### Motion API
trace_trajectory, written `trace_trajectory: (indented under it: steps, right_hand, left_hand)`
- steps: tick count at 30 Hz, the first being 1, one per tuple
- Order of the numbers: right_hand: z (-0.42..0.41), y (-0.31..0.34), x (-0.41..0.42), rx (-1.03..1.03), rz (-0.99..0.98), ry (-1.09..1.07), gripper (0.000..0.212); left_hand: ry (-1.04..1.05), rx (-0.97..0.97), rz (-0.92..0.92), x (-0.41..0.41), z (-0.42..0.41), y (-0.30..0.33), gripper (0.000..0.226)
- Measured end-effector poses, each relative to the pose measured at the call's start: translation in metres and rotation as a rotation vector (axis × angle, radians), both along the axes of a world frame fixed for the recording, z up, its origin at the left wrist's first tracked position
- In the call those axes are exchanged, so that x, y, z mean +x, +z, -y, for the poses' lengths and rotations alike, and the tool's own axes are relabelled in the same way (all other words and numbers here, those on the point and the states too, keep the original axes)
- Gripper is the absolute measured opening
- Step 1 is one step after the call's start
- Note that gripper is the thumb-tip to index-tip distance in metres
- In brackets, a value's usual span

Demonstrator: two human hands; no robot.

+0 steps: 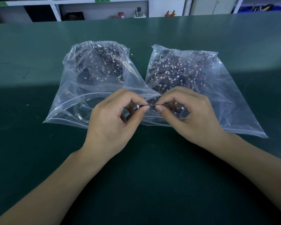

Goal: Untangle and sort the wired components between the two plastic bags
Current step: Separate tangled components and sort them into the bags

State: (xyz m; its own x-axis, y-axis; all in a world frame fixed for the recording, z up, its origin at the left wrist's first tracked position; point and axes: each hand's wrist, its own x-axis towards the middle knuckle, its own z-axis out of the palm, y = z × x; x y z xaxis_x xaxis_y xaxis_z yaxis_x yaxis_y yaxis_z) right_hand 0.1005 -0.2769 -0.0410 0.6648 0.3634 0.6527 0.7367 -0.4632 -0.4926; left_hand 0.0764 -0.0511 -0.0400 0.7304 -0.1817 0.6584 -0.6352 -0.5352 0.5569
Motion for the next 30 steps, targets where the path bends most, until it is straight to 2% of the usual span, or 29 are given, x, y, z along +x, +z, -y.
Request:
trace_trajectory:
  steps: [27,28,30]
  right_hand:
    - [0.0013,-0.0021,0.0023,-0.052,-0.001,-0.024,0.006]
    - [0.0018,-0.0020,0.0020,-0.070,0.006,-0.033,0.007]
    - [0.0026,-0.0022,0.0016,-0.149,0.006,-0.056,0.024]
  left_hand:
    - [0.043,0.034,0.007,0.0002,0.0009,-0.0014,0.004]
    - [0.058,0.031,0.010,0.0005,0.0010,-0.0016,0.004]
    - [0.096,0.014,0.027,0.0020,-0.0012,-0.0013,0.004]
